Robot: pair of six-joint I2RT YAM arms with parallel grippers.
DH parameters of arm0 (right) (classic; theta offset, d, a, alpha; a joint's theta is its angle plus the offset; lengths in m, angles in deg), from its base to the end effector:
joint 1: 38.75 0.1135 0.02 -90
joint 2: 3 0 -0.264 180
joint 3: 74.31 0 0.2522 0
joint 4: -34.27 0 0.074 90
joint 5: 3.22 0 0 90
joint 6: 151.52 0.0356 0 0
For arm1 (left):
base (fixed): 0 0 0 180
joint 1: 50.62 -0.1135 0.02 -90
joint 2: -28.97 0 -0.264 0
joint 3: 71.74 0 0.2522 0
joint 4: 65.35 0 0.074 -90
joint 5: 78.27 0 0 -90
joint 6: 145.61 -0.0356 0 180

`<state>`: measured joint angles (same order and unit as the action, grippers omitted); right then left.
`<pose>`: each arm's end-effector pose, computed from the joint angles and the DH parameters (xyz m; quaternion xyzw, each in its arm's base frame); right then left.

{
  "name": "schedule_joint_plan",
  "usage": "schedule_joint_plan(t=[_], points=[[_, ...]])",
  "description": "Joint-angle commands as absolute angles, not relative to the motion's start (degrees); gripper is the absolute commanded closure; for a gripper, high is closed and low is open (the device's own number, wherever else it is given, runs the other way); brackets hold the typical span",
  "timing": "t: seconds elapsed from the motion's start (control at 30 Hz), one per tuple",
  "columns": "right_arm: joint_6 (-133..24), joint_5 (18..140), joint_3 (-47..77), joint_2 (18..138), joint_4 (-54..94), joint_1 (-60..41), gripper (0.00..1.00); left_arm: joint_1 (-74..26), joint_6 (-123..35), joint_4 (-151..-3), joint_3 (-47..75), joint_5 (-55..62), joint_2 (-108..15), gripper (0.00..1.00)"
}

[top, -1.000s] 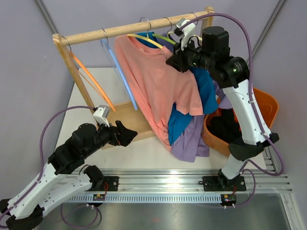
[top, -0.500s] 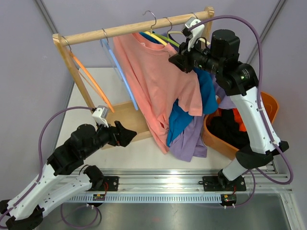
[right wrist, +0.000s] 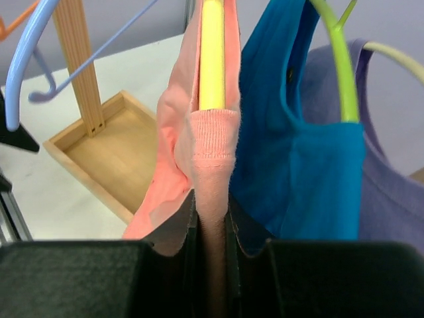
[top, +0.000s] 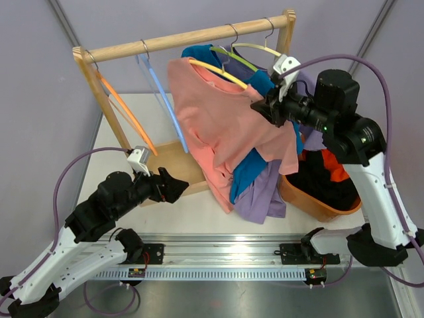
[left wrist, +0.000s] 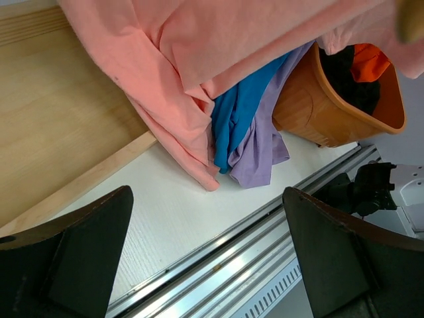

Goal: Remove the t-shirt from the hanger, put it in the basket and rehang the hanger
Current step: Grab a hanger with a tshirt on it with the right arm

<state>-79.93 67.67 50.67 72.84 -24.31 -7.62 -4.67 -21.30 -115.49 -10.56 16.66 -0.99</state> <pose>0.1879 0.1271 0.5426 -0.4126 0.6381 0.1965 0.6196 0.0790 -0.0773 0.3406 0.0576 0.8113 -0.3475 0.4666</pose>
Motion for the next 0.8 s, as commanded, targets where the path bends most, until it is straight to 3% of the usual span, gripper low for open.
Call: schedule_joint_plan(t=[0.0,0.4,0.77], points=[[-84.18,68.06,45.55,66.89,-26.07,-7.2,1.0,-4.83,-23.79,-112.68,-11.04,16.65,0.4,0.01],[-89.46,64.91,20.77,53.26,-37.14,-7.2,1.0,-4.83,-26.96,-110.92,-13.15,16.65,1.11,0.01],[-86.56,56.48,13.37,53.34,-37.23,-7.2,1.0,-4.83,-3.5,-98.89,-21.59,19.29,-7.67,0.01]])
